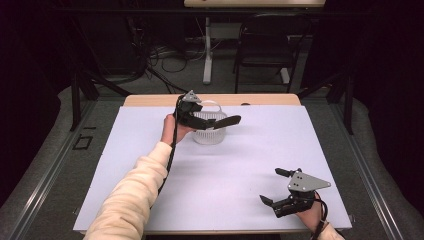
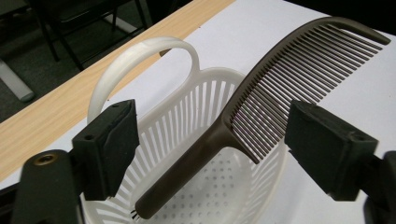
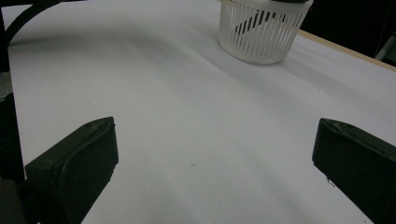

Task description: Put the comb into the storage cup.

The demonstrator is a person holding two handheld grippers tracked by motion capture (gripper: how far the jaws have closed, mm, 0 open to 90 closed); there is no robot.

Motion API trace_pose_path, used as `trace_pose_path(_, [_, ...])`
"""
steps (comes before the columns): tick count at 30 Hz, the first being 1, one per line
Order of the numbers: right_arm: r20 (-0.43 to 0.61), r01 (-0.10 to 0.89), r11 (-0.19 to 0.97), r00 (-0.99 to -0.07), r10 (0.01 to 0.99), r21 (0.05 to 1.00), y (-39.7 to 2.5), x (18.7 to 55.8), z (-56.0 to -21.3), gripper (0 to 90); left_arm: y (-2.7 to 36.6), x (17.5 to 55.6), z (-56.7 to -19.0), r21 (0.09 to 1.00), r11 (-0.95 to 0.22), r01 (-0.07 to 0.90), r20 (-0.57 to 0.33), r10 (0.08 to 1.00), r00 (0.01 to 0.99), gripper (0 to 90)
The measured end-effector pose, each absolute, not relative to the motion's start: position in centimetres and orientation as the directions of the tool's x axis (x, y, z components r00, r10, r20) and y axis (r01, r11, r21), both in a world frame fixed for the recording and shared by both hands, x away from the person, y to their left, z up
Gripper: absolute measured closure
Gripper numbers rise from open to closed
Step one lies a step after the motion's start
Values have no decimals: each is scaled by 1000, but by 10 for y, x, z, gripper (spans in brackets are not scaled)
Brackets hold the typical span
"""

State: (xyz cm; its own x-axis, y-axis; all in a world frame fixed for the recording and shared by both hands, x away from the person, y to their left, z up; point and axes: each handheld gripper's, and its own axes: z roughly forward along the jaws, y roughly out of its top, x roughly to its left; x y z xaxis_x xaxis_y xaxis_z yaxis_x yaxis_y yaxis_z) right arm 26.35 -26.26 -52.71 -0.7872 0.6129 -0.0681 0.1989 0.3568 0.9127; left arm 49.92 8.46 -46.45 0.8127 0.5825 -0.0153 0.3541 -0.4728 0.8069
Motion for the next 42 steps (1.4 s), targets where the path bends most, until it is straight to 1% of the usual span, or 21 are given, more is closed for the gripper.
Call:
trace_pose_path(5, [-67,200,357,-788,612,913,-262,264,-527,0,87,495,-459,802,-483,351,-1,586,810,141])
trace_pose_path(14, [-68,200,358,-788,612,912,-262,263,-527,0,92,488,-453,782,-513,355,17,586,810,50])
trace_pose_path(19, [-68,199,359,-788,611,912,-262,264,-527,0,97,484,-451,770,-526,361,21,586,810,20])
trace_pose_path(25, [-69,200,361,-789,611,911,-262,264,-527,0,106,479,-448,765,-526,372,20,596,803,2])
trace_pose_path(42, [-66,201,360,-791,608,911,-262,264,-527,0,131,457,-444,752,-537,383,29,607,795,0])
